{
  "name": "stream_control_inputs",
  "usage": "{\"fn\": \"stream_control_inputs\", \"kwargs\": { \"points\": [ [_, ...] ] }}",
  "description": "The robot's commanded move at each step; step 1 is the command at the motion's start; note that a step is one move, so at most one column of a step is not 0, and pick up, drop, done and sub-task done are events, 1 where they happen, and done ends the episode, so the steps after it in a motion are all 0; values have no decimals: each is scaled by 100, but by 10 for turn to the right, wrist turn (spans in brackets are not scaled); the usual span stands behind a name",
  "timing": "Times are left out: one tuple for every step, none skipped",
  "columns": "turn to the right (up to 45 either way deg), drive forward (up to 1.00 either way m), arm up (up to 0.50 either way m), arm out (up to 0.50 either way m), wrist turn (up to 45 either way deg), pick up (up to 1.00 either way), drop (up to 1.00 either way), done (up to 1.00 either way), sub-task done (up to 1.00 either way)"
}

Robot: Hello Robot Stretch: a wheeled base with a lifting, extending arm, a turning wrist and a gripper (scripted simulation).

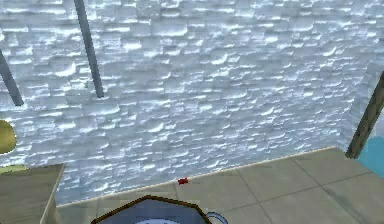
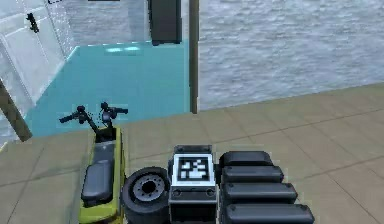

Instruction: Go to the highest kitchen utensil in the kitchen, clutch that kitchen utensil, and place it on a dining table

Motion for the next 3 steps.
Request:
{"fn": "stream_control_inputs", "kwargs": {
  "points": [
    [450, 0, 0, 0, 0, 0, 0, 0, 0],
    [180, 0, 0, 0, 0, 0, 0, 0, 0],
    [-450, 0, 0, 0, 0, 0, 0, 0, 0]
  ]
}}
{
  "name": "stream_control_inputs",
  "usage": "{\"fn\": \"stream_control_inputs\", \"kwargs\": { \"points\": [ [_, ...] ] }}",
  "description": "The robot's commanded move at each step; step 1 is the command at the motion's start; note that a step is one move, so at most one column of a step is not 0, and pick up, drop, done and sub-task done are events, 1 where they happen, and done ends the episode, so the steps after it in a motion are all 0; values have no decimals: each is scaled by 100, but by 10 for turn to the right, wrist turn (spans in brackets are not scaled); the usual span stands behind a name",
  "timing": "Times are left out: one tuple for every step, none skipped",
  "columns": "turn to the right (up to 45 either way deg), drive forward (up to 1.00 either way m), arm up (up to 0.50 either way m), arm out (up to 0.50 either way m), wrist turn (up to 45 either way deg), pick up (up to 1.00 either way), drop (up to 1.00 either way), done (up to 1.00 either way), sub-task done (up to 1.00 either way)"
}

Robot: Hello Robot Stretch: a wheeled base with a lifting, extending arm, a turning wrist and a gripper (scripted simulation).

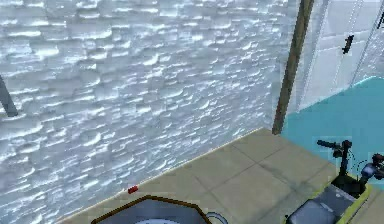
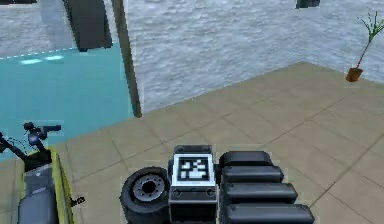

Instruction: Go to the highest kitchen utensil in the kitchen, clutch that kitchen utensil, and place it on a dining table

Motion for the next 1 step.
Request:
{"fn": "stream_control_inputs", "kwargs": {
  "points": [
    [-450, 0, 0, 0, 0, 0, 0, 0, 0]
  ]
}}
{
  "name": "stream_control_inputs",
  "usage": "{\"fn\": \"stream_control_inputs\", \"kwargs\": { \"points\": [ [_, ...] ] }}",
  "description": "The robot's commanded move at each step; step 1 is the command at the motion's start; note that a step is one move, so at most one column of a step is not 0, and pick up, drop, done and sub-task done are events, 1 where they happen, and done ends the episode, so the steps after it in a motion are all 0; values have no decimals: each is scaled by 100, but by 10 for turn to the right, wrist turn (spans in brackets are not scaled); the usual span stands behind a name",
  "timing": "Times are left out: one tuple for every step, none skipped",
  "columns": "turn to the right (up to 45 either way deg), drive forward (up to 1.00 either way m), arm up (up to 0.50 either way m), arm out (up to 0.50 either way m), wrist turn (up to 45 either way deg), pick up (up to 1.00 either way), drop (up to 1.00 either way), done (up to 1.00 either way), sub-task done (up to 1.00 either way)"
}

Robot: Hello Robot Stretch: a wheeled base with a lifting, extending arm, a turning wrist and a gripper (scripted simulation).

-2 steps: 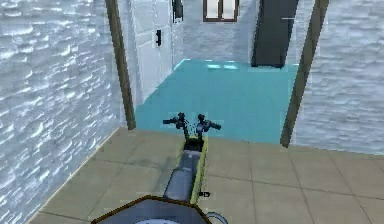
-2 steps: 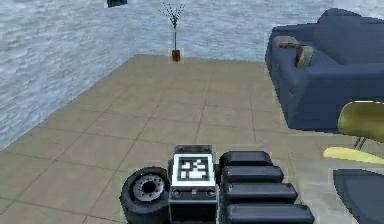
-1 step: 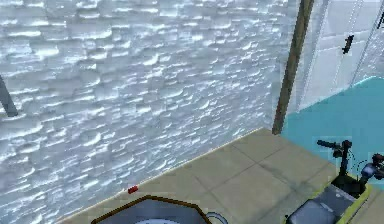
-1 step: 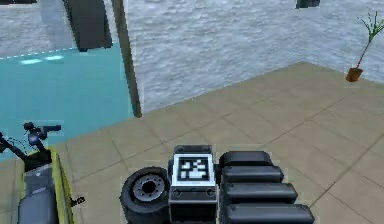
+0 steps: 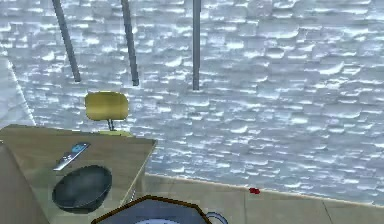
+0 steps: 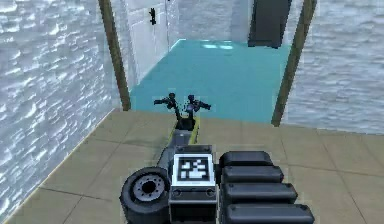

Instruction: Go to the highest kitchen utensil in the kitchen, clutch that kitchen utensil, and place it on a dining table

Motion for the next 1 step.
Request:
{"fn": "stream_control_inputs", "kwargs": {
  "points": [
    [-450, 0, 0, 0, 0, 0, 0, 0, 0]
  ]
}}
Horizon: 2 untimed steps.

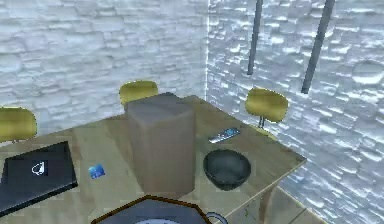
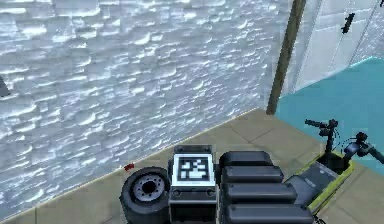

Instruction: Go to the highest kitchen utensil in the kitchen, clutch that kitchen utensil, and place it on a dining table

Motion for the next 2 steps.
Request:
{"fn": "stream_control_inputs", "kwargs": {
  "points": [
    [-270, 0, 0, 0, 0, 0, 0, 0, 0],
    [-450, 0, 0, 0, 0, 0, 0, 0, 0]
  ]
}}
